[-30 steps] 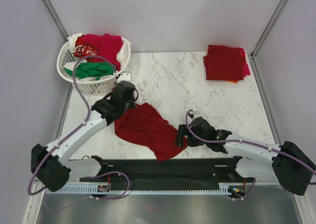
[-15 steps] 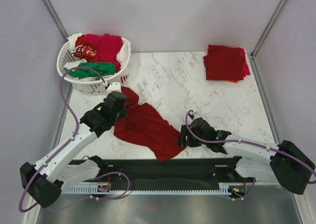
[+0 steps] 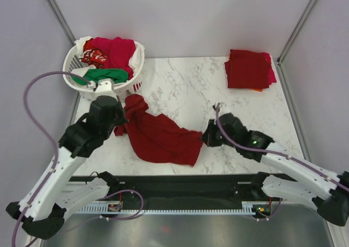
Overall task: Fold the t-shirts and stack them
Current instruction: Flatten the tshirt out
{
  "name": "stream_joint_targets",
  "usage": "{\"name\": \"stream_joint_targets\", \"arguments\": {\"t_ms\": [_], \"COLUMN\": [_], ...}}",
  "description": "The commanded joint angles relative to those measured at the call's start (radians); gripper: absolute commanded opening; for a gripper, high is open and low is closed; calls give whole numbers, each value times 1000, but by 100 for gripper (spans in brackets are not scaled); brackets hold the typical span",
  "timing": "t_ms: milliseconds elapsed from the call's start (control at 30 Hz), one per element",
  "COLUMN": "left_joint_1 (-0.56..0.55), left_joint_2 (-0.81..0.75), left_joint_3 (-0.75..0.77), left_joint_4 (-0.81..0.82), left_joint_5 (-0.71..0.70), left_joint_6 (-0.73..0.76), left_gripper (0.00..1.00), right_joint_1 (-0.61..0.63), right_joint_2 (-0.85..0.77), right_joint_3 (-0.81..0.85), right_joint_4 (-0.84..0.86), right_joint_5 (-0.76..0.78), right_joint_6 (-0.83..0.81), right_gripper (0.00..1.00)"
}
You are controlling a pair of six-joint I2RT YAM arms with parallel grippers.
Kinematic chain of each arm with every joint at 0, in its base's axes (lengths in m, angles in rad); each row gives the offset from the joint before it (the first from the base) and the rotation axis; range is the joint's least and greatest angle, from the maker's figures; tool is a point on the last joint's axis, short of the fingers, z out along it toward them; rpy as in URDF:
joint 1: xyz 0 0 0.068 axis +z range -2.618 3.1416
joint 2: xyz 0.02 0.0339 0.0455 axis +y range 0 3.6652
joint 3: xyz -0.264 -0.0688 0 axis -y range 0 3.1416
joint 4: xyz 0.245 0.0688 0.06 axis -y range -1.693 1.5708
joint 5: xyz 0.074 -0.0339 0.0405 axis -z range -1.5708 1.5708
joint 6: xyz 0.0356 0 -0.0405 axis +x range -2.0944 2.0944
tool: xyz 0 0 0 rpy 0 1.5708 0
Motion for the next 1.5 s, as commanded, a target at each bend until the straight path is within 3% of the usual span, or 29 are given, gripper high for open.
{"name": "stream_joint_targets", "arguments": {"t_ms": [0,133,300,500,700,933,1033,1133,1267,1367,1400,1467], "left_joint_1": [3,3,3,3,6,46,86,120,190,193,193,193], "left_joint_2": [-105,-151,-188,-172,-137,-116,-113,-96,-62,2,33,157], "left_joint_3": [220,419,676,897,977,986,974,951,888,793,764,696], "left_joint_4": [-58,-85,-87,-84,-82,-74,-67,-67,-64,-55,-47,-35], "left_joint_5": [-5,40,54,69,182,340,399,414,391,328,304,275], "left_joint_6": [-4,9,15,41,45,85,108,136,165,173,180,191], "left_gripper": [2,2,2,2,2,2,2,2,2,2,2,2], "right_joint_1": [-7,-8,-8,-7,-8,-28,-45,-45,-44,13,81,131], "right_joint_2": [-132,-190,-236,-267,-255,-243,-246,-223,-165,-30,12,160], "right_joint_3": [397,741,1119,1378,1437,1458,1458,1461,1454,1449,1439,1438], "right_joint_4": [-239,-388,-470,-522,-517,-482,-477,-503,-554,-618,-625,-620], "right_joint_5": [205,378,481,573,500,253,247,303,493,728,872,1031], "right_joint_6": [-82,-154,-168,-159,-223,-335,-358,-378,-403,-426,-440,-461], "right_gripper": [0,0,0,0,0,0,0,0,0,0,0,0]}}
